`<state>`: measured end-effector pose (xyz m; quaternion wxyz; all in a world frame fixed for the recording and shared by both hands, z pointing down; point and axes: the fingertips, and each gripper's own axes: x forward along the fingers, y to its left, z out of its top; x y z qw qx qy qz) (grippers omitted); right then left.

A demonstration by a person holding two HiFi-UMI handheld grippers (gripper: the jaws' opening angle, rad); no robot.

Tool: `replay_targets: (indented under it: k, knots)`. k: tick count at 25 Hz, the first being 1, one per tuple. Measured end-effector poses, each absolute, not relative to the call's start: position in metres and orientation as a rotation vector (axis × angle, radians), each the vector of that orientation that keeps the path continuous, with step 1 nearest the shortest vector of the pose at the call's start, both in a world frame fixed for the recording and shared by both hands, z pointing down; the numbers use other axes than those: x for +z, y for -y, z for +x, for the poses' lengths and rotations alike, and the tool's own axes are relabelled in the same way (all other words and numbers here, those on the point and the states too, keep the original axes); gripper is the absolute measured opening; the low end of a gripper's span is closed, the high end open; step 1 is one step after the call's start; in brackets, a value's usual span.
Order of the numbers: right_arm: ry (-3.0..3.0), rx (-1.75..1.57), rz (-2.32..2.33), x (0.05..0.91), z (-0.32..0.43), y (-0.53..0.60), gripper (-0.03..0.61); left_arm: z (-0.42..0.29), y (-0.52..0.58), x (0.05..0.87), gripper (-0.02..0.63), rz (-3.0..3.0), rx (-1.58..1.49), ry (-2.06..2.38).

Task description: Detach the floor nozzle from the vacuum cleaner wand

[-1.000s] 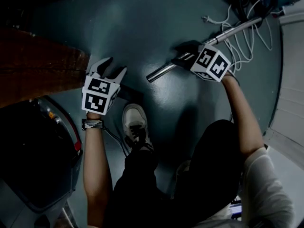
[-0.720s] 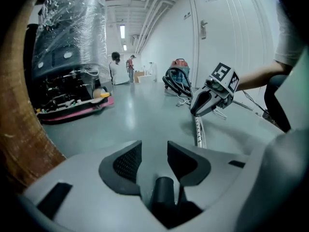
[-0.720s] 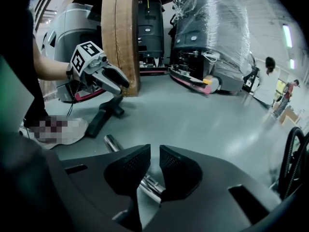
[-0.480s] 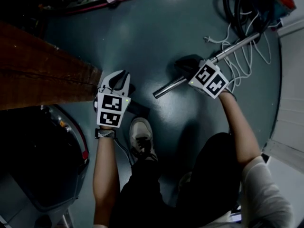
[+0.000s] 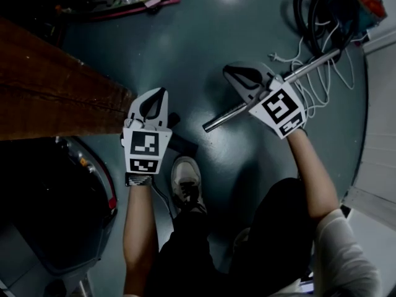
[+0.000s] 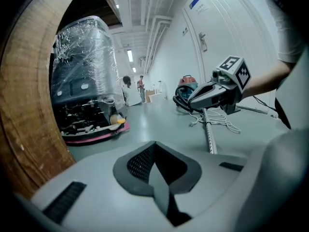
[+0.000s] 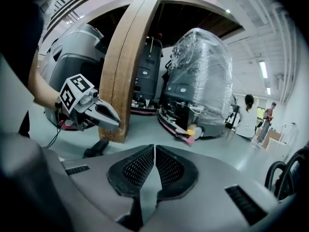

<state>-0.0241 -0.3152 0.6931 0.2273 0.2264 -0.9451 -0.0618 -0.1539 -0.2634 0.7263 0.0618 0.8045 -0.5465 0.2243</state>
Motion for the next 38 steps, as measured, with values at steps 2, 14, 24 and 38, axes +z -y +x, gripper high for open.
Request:
replay_targets:
  k: [2,14,24,38]
  knots:
    - [2.645,-0.169,0.672,0.678,-0.024,0.320,0.035,-0.154,0.266,0.712,0.002,2.455,0.655,1.675]
    - [2.739,-0.231,0.821,0.623,-0.017,0.326,0.030,-0.147,0.275,0.638,0.002,2.571,0.554,1.794]
    - [2.714,-0.236,0.804,0.629,-0.018,0.325,0.028,-0.152,0.275,0.635,0.002,2.549,0.562,1.821]
    - [2.700,-0.228,0.778,0.636,-0.019,0.322,0.028,-0.153,0.273,0.646,0.002,2.526,0.587,1.802]
